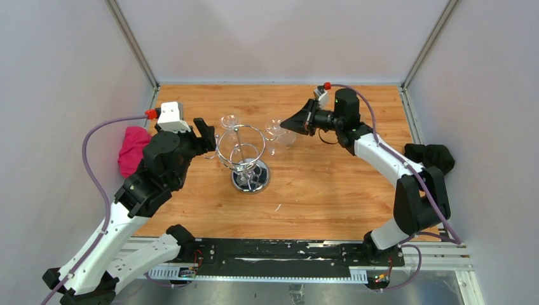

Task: Take the wine glass off the wine glass rack

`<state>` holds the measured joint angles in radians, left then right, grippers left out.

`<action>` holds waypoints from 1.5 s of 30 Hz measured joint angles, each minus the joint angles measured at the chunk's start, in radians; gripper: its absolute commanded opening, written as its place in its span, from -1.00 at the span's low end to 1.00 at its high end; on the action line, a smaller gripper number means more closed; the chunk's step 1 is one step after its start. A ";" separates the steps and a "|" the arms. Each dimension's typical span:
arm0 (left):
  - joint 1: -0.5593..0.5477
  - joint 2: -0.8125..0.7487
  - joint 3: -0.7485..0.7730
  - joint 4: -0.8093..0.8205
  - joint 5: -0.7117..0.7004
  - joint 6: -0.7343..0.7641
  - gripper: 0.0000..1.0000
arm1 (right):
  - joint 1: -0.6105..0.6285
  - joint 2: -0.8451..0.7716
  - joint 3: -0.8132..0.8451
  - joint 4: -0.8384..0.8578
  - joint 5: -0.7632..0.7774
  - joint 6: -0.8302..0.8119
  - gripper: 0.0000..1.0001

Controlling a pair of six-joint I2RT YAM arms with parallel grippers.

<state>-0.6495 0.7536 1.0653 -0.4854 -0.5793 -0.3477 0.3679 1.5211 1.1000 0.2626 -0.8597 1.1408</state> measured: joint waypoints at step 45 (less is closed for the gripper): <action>0.065 0.203 0.055 0.393 0.469 0.011 0.99 | -0.138 -0.283 0.433 -0.102 -0.042 -0.027 -1.00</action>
<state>-0.5846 0.9562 1.1202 -0.0925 -0.1104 -0.3370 0.2295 1.2377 1.5333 0.1604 -0.9016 1.1141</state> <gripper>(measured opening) 0.997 0.087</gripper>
